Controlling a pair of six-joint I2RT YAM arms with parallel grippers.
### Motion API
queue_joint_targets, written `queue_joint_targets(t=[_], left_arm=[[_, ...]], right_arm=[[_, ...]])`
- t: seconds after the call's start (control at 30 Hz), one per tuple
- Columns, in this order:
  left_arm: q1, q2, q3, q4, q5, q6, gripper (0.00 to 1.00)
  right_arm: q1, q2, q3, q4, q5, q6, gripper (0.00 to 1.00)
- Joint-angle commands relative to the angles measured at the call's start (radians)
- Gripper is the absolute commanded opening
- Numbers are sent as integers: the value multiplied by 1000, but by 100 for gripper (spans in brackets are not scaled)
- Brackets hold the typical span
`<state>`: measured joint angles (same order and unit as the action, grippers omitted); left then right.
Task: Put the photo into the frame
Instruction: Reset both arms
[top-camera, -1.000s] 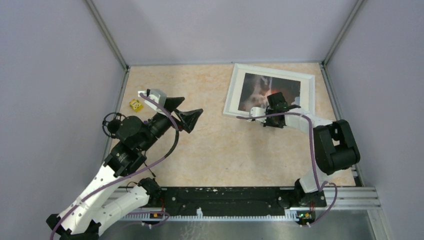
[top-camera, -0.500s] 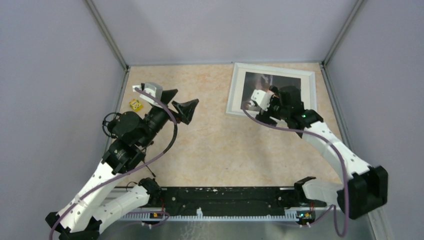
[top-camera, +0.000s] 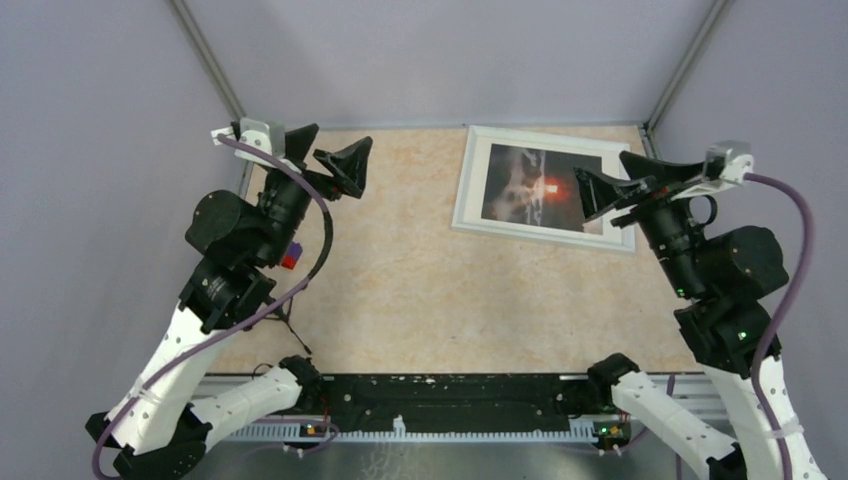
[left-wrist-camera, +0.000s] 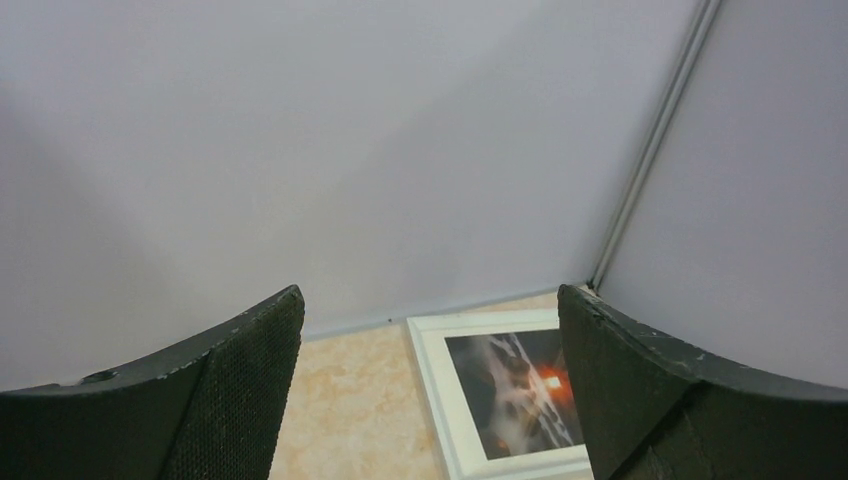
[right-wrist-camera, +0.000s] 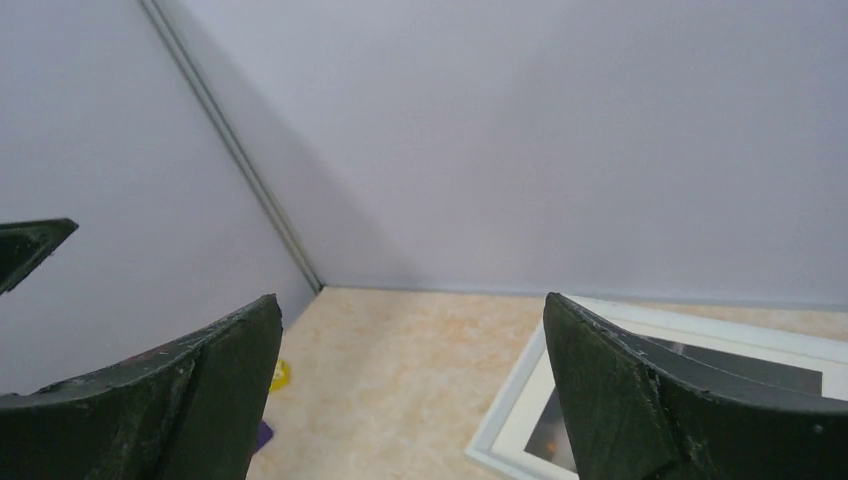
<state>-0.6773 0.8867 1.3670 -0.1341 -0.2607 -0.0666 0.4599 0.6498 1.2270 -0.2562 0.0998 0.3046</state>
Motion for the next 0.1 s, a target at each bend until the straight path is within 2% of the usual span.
queue_joint_targets(t=[0.0,0.07], left_arm=[[-2,14,73,19,-53,28,99],[-2,18,87,12,-56,25,99]], right_arm=[[-1,-25,26,5,87,61,99],[-1,-9,63,-23,136,70,99]])
